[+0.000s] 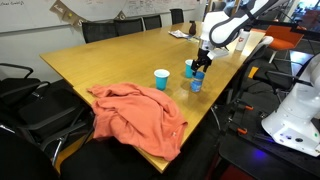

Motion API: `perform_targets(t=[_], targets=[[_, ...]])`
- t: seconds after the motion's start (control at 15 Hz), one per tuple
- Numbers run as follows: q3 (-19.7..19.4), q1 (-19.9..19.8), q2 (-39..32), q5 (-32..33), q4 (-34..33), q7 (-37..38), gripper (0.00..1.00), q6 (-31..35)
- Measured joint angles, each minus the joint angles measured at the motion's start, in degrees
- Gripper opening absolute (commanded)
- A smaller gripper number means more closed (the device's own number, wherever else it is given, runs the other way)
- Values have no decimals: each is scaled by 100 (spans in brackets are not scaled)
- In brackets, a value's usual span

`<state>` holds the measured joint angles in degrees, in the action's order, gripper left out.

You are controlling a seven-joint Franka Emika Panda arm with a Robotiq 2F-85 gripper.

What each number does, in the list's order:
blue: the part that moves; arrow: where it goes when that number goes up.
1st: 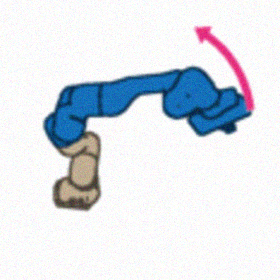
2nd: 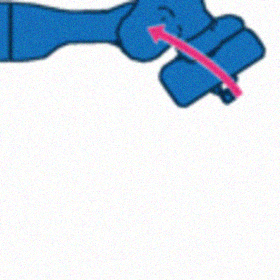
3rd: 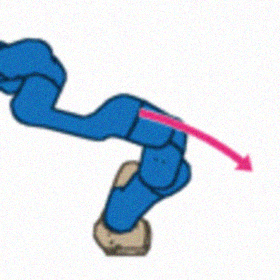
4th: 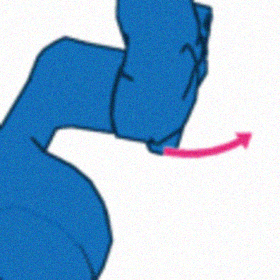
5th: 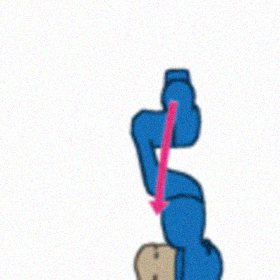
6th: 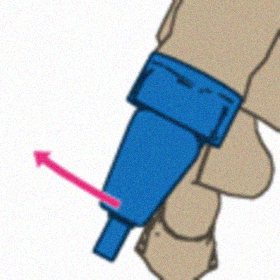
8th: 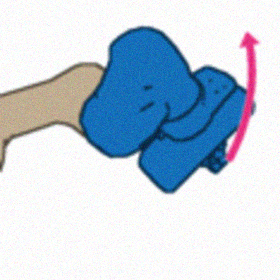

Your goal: Take the lid off the peanut butter jar and put it on the table

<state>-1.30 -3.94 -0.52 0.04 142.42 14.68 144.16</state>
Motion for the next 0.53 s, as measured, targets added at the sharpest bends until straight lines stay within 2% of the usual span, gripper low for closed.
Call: perform_targets(t=[0.07,0.13,0.2,0.33,0.4,0.53], targets=[[0,1,-29,4,-20,0,100,0],[0,1,-57,8,-38,0,75,0],[0,1,-82,13,-52,0,74,0],[0,1,-119,30,-72,0,59,0],[0,4,-132,35,-80,0,55,0],[0,9,-139,48,-94,0,55,0]])
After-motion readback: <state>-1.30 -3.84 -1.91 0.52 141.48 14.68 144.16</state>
